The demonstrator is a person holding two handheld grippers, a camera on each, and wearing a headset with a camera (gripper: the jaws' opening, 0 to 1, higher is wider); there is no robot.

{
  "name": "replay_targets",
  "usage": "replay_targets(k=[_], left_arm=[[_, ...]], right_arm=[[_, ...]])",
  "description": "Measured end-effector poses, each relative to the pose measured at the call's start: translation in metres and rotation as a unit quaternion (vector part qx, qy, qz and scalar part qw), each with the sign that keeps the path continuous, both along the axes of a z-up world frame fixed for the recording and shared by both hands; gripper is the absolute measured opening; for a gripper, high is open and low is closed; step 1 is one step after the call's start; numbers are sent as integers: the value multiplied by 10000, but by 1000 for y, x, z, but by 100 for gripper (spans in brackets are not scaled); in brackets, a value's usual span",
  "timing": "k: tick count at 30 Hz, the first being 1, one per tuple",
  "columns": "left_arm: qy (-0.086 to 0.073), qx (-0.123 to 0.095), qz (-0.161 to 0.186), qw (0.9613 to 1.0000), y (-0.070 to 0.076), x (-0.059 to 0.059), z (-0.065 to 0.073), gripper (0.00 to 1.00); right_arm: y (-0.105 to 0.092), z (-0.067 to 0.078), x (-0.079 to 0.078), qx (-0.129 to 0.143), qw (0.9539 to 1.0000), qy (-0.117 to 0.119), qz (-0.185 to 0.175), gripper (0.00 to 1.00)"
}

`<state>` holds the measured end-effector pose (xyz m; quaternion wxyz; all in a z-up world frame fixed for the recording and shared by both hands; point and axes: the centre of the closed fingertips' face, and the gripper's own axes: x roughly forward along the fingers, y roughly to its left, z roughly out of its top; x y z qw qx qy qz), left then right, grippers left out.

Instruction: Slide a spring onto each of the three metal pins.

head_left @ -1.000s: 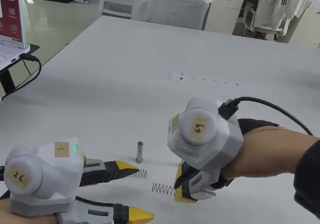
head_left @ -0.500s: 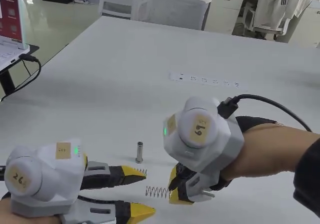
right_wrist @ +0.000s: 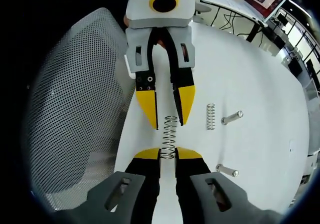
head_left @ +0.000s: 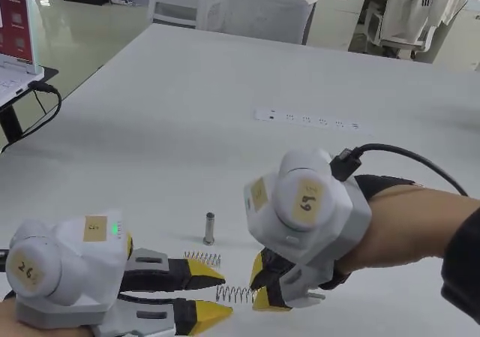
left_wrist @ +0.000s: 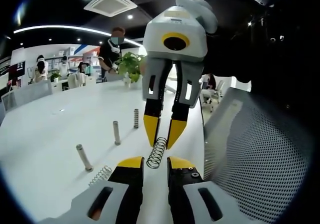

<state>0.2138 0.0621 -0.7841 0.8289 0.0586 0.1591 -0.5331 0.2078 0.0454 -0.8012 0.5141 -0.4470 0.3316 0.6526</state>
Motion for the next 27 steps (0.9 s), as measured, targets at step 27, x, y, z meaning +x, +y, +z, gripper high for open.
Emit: replay_targets(k=[27], left_arm=[[4,31,-151,9999,-3,-4,3,3]], right_arm=[[-2,-1,-1,57,10000,-8,4,9]])
